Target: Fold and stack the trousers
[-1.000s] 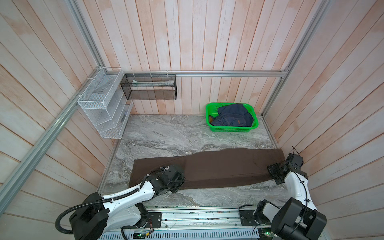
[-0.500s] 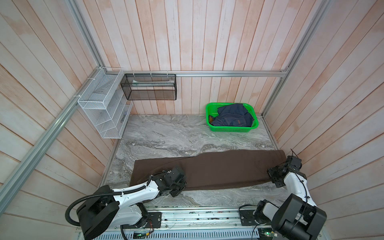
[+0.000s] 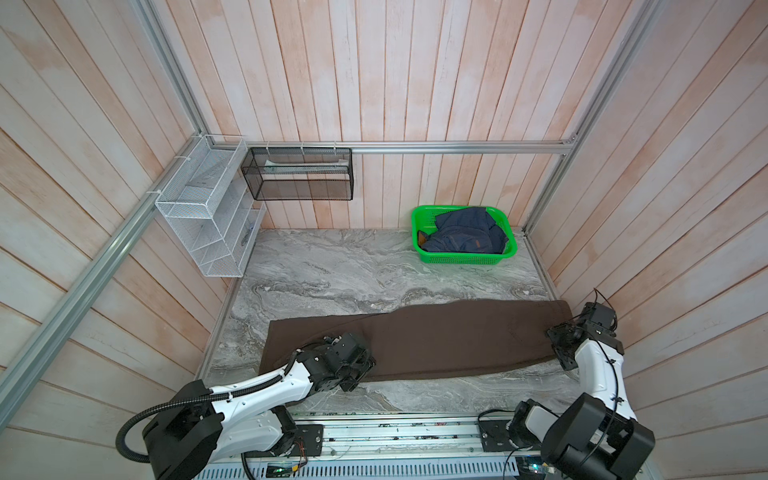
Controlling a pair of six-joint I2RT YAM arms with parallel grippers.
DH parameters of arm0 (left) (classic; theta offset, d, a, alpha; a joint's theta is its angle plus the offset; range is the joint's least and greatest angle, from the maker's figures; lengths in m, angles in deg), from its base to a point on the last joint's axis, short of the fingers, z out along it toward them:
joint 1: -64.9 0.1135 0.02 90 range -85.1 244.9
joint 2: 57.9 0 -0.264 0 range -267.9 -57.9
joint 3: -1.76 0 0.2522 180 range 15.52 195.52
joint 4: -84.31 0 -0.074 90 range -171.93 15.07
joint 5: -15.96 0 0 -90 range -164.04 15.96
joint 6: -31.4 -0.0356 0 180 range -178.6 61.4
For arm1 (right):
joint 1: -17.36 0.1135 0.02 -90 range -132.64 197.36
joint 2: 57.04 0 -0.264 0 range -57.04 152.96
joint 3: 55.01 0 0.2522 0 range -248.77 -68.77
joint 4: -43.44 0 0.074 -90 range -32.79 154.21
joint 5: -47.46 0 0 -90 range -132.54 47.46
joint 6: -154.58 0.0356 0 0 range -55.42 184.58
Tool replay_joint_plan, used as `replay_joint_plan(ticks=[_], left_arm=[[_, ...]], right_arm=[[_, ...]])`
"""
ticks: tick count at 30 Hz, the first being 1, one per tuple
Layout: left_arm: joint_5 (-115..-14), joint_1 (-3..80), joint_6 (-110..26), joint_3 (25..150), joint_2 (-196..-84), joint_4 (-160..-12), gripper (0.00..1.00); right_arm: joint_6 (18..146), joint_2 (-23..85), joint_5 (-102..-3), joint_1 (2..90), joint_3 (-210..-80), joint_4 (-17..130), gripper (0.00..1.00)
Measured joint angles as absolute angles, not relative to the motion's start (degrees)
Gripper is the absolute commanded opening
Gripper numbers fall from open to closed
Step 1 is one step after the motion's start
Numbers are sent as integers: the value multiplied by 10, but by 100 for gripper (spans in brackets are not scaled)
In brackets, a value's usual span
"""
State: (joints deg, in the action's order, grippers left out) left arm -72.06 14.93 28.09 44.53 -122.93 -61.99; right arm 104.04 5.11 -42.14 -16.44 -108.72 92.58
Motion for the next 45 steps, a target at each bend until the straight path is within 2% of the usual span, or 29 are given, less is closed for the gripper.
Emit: replay_joint_plan(ticks=[3, 5, 9, 14, 17, 19, 25, 28, 38, 45], left_arm=[[-730, 164, 268, 463, -1209, -598, 64], [-734, 184, 254, 477, -1196, -584, 64], [-741, 236, 225, 494, -1178, -560, 64], [-745, 313, 174, 515, -1168, -517, 66], [-748, 354, 143, 529, -1165, -488, 68], [-751, 379, 123, 537, -1163, -468, 69], [-765, 447, 65, 556, -1162, -421, 71], [-765, 478, 36, 558, -1164, -407, 71], [-757, 596, -65, 571, -1234, -391, 71], [-727, 610, -116, 596, -1313, -404, 63]], right_arm=[[1050, 42, -422, -154, -1106, 931, 57], [1062, 34, -423, -115, -1116, 930, 52], [1092, 46, -428, 45, -1139, 908, 47], [1122, 151, -434, 281, -1171, 859, 42], [1128, 220, -442, 368, -1182, 838, 39], [1129, 256, -448, 389, -1182, 828, 38], [1113, 348, -448, 375, -1178, 809, 37], [1101, 356, -449, 356, -1182, 791, 37], [1077, 368, -447, 220, -1182, 738, 38], [1062, 368, -447, 194, -1182, 736, 39]])
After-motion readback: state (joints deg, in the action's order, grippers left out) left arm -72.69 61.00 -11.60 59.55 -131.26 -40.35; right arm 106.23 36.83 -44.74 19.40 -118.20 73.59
